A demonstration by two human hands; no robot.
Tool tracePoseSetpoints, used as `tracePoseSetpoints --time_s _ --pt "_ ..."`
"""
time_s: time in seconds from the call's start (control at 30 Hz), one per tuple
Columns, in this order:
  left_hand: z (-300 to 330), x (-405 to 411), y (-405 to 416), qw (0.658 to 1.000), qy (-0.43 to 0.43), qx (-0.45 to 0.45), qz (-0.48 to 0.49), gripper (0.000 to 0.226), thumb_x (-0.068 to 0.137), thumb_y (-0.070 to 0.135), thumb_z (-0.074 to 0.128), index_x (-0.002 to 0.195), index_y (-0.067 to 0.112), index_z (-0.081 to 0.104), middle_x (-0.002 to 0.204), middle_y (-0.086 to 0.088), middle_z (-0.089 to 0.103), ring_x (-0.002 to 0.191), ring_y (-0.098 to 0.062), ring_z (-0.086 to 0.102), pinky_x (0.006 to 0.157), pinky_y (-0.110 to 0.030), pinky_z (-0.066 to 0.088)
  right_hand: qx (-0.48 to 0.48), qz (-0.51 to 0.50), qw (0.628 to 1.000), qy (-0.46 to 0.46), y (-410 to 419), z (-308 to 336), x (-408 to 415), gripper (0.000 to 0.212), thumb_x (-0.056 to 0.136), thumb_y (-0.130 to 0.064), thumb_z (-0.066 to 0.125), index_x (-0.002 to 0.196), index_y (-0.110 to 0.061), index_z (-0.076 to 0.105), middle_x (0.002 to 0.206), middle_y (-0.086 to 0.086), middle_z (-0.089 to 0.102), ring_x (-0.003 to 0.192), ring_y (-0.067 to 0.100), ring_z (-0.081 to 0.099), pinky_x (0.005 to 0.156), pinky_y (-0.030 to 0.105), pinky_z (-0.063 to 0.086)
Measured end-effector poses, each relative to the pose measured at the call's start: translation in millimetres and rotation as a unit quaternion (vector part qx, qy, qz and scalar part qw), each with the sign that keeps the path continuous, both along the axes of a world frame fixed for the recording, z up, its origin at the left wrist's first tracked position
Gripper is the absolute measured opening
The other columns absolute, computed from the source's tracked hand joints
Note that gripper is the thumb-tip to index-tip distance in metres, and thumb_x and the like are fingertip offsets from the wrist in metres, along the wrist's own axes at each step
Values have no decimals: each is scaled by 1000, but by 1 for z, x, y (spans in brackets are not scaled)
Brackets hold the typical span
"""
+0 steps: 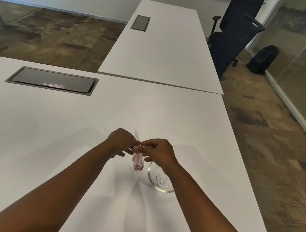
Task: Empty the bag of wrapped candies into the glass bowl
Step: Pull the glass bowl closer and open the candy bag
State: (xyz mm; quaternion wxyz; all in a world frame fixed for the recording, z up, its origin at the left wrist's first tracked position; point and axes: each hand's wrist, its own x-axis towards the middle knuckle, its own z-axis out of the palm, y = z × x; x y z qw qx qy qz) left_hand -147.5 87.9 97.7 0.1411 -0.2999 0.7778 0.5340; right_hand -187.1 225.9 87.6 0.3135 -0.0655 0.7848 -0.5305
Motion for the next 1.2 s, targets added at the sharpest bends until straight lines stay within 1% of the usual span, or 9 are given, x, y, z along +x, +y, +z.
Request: tracePoseSetpoints --time_s 0.13,0.33,0.5,0.73,0.87,0.97,1.07,1.13,1.2 --pt "-1 -1 2 999 38 27 -3 26 83 23 67 61 12 60 66 -4 65 65 -15 64 64 -26 47 -1 -36 999 32 -2 1 1 33 65 -10 85 93 2 74 80 14 69 76 27 68 80 39 59" --pt "-4 -1 2 995 77 59 -10 30 85 28 66 59 15 59 68 -5 65 72 -20 64 65 -26 47 4 -42 999 20 1 2 -2 19 75 -7 76 92 2 75 64 7 67 55 14 63 64 23 58" --pt "-6 -2 5 991 85 99 -5 28 89 24 60 62 16 57 66 -3 60 64 -14 60 59 -23 48 26 -73 996 46 -2 1 -5 15 80 -9 68 88 0 76 76 13 68 67 24 64 81 38 60" --pt "-11 -5 15 996 75 55 1 39 88 37 59 57 15 54 59 -2 56 57 -15 60 50 -23 51 60 -92 990 85 -6 0 -5 24 82 -14 65 58 -11 69 66 10 65 65 24 60 79 42 57" --pt "-12 -9 17 988 109 106 9 36 95 26 50 61 13 53 66 -6 54 58 -14 55 44 -18 52 -25 -122 992 -9 -3 3 -7 24 84 -4 63 62 -11 66 79 16 67 69 27 62 78 38 59" --pt "-14 -9 16 975 117 188 16 35 97 26 45 65 14 52 70 -5 57 66 -14 57 52 -18 56 -101 -108 985 -87 -2 8 -8 27 90 -1 55 64 -8 61 71 14 62 60 22 58 63 27 54" --pt "-18 -9 13 960 113 256 19 31 97 27 44 69 16 52 73 -2 58 70 -12 59 63 -21 55 -132 -115 975 -134 -3 8 -6 32 93 -2 50 63 -5 58 67 15 53 54 25 45 54 29 40" --pt "-19 -10 13 951 110 288 31 30 97 26 44 69 17 52 70 1 59 66 -9 62 61 -19 55 -142 -124 970 -154 -3 6 -6 33 94 -3 49 62 -5 58 66 16 49 53 25 39 53 28 32" --pt "-19 -10 14 942 111 315 40 31 97 24 44 69 17 52 62 5 62 58 -4 66 57 -18 56 -144 -132 968 -154 -4 6 -7 31 94 -4 49 64 -5 58 67 16 51 55 25 41 53 29 35"
